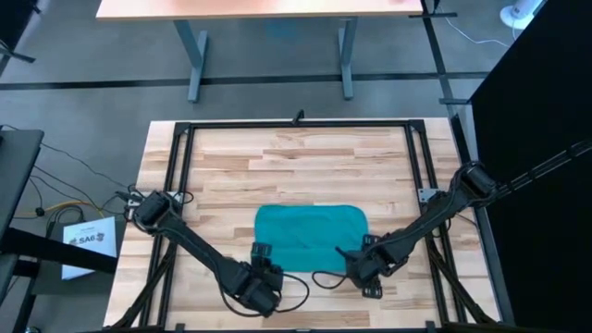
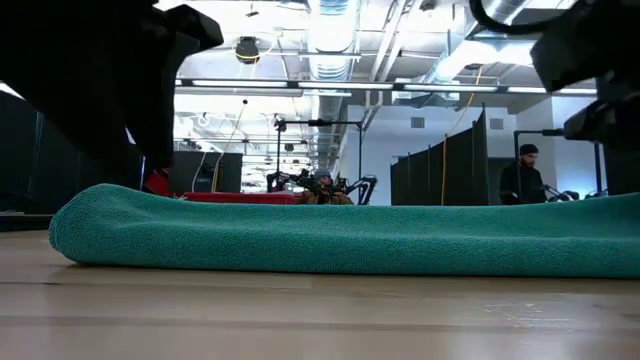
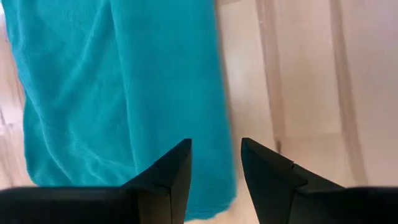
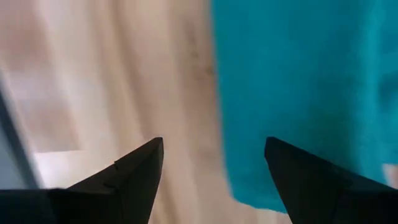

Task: Roll towel
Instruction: Roll the blue towel

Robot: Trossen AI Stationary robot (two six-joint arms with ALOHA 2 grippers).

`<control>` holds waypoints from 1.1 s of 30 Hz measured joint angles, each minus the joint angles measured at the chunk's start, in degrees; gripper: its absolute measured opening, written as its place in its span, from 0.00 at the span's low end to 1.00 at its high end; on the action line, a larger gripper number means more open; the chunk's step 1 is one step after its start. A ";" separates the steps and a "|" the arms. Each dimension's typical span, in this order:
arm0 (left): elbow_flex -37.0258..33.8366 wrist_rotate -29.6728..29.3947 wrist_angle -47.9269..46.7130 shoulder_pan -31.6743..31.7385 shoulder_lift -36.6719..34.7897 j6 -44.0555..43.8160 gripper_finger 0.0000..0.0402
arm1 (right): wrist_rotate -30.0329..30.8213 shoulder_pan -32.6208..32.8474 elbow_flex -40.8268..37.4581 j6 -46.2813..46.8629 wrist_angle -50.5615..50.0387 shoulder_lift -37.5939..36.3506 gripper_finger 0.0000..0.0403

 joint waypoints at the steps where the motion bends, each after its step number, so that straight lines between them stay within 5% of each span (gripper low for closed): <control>1: -0.11 -0.07 0.30 0.09 0.04 0.18 0.31 | 0.35 -0.05 0.00 -0.03 -0.84 0.26 0.67; 33: -12.13 1.32 13.29 2.23 -0.04 -4.72 0.31 | 3.98 -1.54 -4.81 -4.01 6.66 0.60 0.67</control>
